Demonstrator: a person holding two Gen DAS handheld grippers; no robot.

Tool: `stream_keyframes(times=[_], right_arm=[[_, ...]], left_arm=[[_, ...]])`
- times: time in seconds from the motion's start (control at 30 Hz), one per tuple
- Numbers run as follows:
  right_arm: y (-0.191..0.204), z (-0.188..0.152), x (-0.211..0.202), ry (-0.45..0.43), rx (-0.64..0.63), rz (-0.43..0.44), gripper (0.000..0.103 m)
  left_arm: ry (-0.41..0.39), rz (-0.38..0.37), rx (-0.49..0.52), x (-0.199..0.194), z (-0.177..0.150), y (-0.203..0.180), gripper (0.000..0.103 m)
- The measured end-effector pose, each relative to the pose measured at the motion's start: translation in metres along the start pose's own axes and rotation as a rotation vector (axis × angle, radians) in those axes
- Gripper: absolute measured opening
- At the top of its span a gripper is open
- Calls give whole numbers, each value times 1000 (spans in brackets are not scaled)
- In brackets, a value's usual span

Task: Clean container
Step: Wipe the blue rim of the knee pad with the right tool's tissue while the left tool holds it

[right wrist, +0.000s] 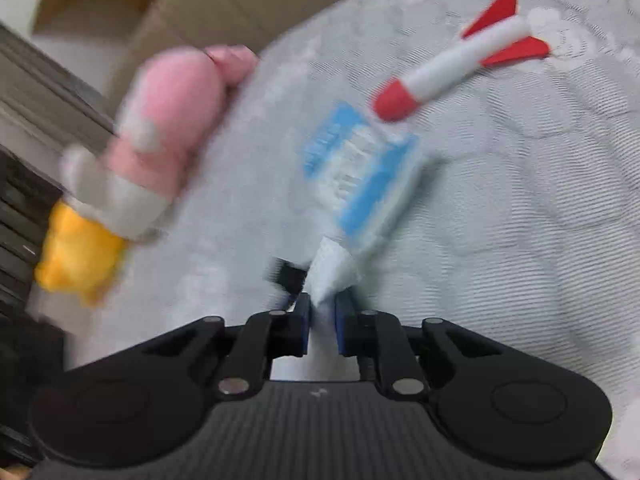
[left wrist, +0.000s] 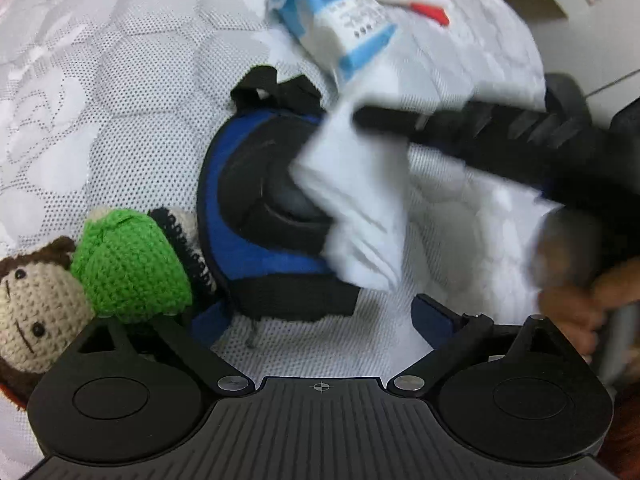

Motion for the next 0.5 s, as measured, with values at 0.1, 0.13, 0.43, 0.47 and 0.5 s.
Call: stream_keyframes(times=[0.1,0.13,0.43,0.47,0.5], right_arm=[[15,-2,-1,-2,-16,91,14],[14,-2,0,1,-21,80,14],[8,-1,10,28,-64,-17,22],[7,-1,11,31,-69,-28,22],[7,-1,12,34,-73,-39,23]], left_arm=[[7,55,38,-1,-1,-11,100],[4,83,61,-2,-1,-15,100],[-7,151,121,-8,-1,-24,101],[-9,148,118,-9,-1,-24,101],[-10,145,115,-9,-1,-23,101]])
Point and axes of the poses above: each gripper's, at about its wrist camera, not at the fingertips, and x roughly the way its jaws point, y to its left, z to its top, the point moved 1 cm from there along x, roughly the way its jaws point, and after that the axes turned 13 degrees about x, right-handed, at the moved point
